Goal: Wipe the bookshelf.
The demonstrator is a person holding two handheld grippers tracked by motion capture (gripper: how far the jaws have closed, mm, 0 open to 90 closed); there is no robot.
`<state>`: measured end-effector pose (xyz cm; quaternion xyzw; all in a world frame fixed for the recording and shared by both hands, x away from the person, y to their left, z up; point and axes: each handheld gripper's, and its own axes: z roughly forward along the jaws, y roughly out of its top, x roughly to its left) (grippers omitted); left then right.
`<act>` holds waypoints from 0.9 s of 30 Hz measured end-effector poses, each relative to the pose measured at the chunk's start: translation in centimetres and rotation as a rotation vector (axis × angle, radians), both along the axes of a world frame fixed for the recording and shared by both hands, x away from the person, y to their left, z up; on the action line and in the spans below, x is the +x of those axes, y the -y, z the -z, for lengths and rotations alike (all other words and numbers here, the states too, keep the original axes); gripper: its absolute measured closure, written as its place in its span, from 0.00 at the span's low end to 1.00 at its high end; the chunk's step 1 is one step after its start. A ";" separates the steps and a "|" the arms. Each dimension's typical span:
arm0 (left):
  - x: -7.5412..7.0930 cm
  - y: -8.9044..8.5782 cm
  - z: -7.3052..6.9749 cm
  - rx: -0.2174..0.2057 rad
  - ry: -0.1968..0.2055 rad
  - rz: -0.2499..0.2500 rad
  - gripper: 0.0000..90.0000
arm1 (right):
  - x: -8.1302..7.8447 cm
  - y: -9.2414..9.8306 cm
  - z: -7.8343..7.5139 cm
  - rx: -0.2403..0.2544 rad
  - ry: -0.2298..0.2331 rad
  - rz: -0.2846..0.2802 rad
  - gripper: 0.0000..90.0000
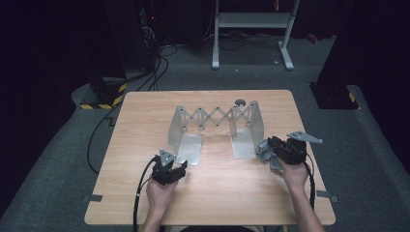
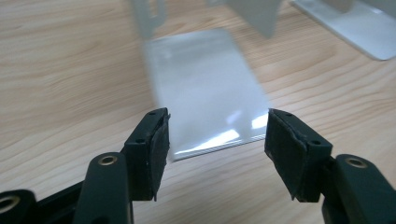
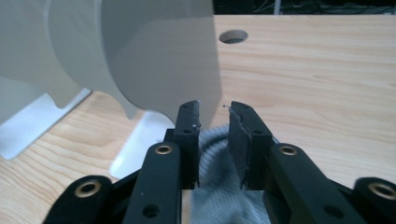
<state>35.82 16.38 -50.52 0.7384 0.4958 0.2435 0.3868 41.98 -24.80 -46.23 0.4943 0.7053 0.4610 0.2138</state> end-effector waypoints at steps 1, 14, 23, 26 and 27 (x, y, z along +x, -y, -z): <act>0.1 0.6 -0.3 -0.006 -0.007 0.021 0.45 | 0.1 -0.4 -0.1 -0.006 0.001 -0.003 0.84; 4.5 4.6 -2.2 -0.042 -0.034 0.076 0.42 | 4.2 -0.2 4.1 -0.158 -0.172 0.087 0.86; 7.2 6.2 -2.9 -0.029 -0.015 0.059 0.43 | 3.9 -1.0 2.2 -0.128 -0.090 0.055 0.83; 7.7 6.7 -3.1 -0.024 -0.007 0.069 0.51 | 4.3 -2.0 2.0 -0.157 -0.089 0.035 0.83; 7.9 6.9 -3.2 -0.017 -0.002 0.065 0.53 | 4.5 -2.3 2.1 -0.151 -0.095 0.032 0.83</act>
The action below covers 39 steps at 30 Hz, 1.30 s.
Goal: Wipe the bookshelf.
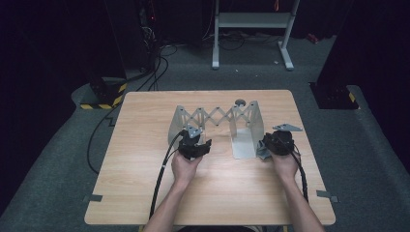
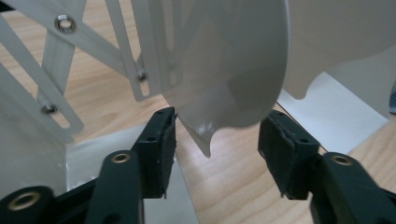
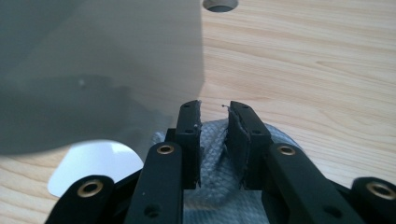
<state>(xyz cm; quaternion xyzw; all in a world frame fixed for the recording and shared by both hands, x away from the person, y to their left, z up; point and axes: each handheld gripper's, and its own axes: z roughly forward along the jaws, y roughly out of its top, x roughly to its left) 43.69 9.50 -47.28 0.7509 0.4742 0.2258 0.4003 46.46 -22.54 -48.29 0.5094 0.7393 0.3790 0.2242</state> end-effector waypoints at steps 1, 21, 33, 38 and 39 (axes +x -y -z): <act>0.2 0.1 -0.1 0.000 0.002 -0.003 0.56 | 0.1 -0.2 0.1 0.005 -0.003 -0.003 0.83; 2.2 0.8 -1.0 0.063 -0.009 -0.028 0.78 | -0.2 -1.0 0.5 0.046 -0.030 -0.056 0.82; 2.9 -1.2 -1.0 0.052 -0.021 -0.084 0.94 | -0.7 -2.2 0.9 0.063 -0.041 -0.092 0.80; 2.8 -1.7 -1.1 0.048 -0.021 -0.082 0.95 | -0.9 -2.3 0.7 0.055 -0.036 -0.088 0.76; 2.8 -1.8 -1.1 0.047 -0.021 -0.085 0.96 | -0.9 -2.3 0.6 0.058 -0.035 -0.086 0.75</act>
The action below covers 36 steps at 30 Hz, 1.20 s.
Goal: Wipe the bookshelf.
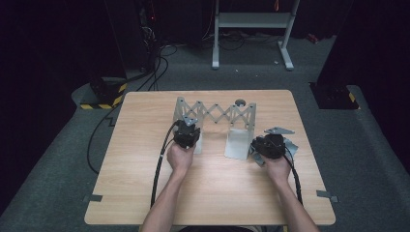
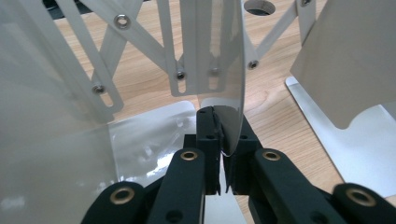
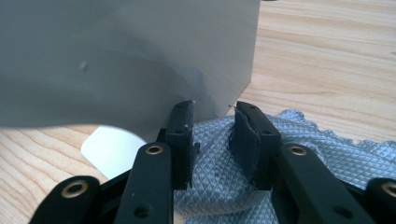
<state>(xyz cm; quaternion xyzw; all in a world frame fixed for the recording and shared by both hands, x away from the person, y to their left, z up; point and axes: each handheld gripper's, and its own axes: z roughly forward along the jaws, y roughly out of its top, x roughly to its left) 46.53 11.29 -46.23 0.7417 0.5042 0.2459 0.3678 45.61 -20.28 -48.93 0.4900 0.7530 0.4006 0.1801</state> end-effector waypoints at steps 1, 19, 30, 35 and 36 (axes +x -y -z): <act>0.0 -0.2 0.0 -0.004 0.000 0.000 0.96 | 0.0 0.0 0.0 0.000 0.001 0.001 0.75; -0.5 -2.1 0.0 -0.039 -0.016 0.030 0.98 | 0.7 1.5 0.1 0.011 0.006 0.052 0.75; -0.4 -2.3 -0.2 -0.045 -0.021 0.049 0.98 | 1.5 -0.2 -1.4 -0.003 0.013 0.012 0.77; -0.2 -2.3 -0.4 -0.025 -0.019 0.072 0.97 | 1.3 -0.7 -1.1 -0.011 0.000 -0.009 0.79; -0.2 -2.3 -0.4 -0.026 -0.020 0.074 0.97 | 1.2 -0.8 -1.1 -0.015 -0.001 -0.013 0.80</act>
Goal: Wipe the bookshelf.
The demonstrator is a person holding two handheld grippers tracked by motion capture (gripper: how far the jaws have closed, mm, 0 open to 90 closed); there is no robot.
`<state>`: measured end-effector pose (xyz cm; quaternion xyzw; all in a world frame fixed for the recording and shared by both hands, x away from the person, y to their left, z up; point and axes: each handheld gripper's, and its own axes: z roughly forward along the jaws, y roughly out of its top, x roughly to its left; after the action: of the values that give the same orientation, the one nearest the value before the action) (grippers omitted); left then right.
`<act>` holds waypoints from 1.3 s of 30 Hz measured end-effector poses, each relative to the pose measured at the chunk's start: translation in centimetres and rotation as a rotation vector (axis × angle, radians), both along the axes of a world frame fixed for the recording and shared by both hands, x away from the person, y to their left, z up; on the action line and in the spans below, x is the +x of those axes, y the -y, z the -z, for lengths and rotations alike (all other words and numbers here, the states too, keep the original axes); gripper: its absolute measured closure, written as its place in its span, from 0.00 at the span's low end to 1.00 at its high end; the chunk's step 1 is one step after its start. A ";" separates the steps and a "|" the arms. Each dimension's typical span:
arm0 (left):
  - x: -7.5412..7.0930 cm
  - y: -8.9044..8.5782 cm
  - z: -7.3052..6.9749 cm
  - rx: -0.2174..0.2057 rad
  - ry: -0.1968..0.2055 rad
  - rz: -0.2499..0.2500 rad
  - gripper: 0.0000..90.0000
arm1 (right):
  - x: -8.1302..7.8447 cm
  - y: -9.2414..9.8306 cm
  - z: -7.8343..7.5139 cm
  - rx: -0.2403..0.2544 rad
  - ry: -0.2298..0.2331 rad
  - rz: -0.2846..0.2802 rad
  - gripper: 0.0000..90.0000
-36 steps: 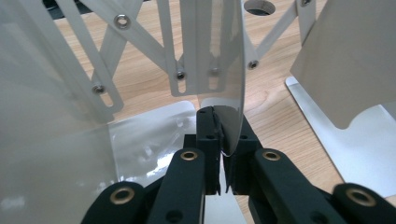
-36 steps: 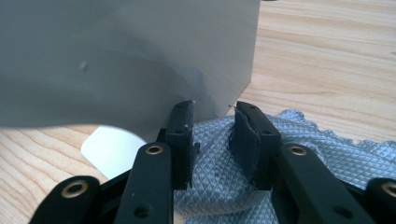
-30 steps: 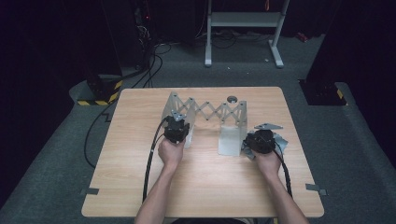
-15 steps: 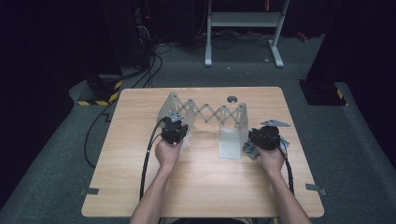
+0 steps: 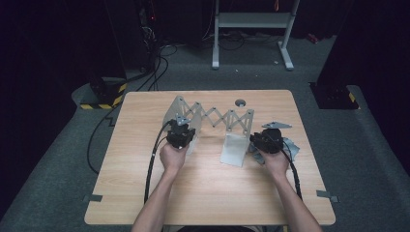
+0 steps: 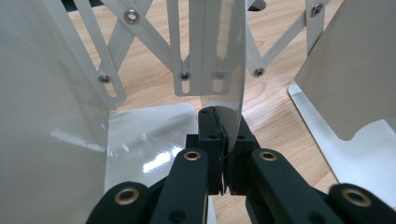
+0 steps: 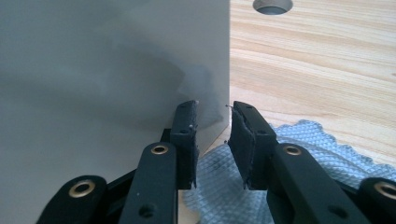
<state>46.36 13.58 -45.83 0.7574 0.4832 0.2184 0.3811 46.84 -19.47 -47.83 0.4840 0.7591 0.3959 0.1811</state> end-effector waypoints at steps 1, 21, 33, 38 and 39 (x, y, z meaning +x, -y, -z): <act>0.1 -0.1 0.0 -0.003 -0.004 0.002 0.97 | -0.1 -0.1 0.0 -0.005 -0.001 -0.004 0.80; -1.0 -0.6 0.3 0.007 0.017 0.036 0.99 | 1.0 0.4 0.5 0.008 -0.029 0.060 0.81; -1.9 -1.0 0.5 -0.011 0.028 0.078 0.99 | 3.0 0.3 0.2 0.025 -0.052 0.072 0.80; -1.5 -1.0 0.4 0.002 0.029 0.090 0.99 | 2.4 0.1 0.1 0.024 -0.056 0.048 0.80; -1.4 -1.0 0.4 0.005 0.029 0.094 0.99 | 2.2 0.1 0.1 0.023 -0.053 0.044 0.80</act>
<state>44.93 14.55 -46.19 0.7768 0.4410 0.2126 0.3961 49.08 -19.54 -47.96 0.5130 0.7482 0.3876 0.1637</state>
